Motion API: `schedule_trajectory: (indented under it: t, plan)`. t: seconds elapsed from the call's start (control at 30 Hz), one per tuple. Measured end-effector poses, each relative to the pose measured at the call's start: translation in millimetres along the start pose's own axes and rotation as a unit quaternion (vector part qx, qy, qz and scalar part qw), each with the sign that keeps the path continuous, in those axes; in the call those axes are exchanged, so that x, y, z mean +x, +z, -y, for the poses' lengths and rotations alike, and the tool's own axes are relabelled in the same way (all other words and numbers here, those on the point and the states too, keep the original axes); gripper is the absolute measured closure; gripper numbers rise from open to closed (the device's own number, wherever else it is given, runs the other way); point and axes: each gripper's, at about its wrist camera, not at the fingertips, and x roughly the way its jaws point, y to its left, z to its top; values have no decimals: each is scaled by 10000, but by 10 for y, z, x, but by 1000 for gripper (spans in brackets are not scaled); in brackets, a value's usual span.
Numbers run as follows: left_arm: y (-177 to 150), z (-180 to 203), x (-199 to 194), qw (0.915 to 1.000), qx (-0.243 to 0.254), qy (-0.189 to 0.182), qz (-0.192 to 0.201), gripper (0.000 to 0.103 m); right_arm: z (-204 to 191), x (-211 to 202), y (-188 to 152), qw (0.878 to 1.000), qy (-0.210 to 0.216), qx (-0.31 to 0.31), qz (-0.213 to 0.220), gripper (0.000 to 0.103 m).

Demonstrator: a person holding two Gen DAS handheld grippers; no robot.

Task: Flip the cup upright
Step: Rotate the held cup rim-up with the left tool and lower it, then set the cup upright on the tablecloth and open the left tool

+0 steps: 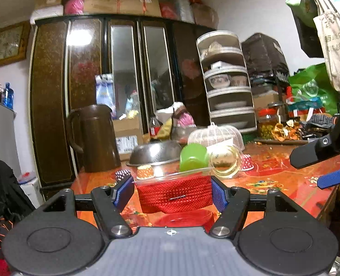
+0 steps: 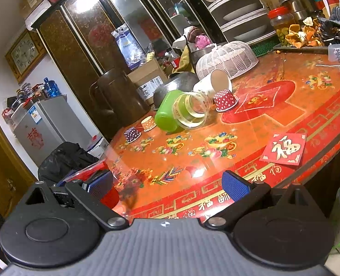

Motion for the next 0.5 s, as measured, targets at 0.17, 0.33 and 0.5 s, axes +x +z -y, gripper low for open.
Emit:
schedule_trajectory:
  t: [0.17, 0.33, 0.5]
  plan:
    - [-30, -9, -45, 9999, -41, 4, 100, 27, 9, 18, -37, 10000, 25, -11, -33, 1]
    - [-59, -15, -52, 10000, 38, -73, -7, 23, -26, 22, -52, 10000, 39, -61, -49, 1]
    - [-55, -54, -76, 9990, 98, -431, -82, 6, -52, 21, -58, 9999, 71, -86, -47, 1]
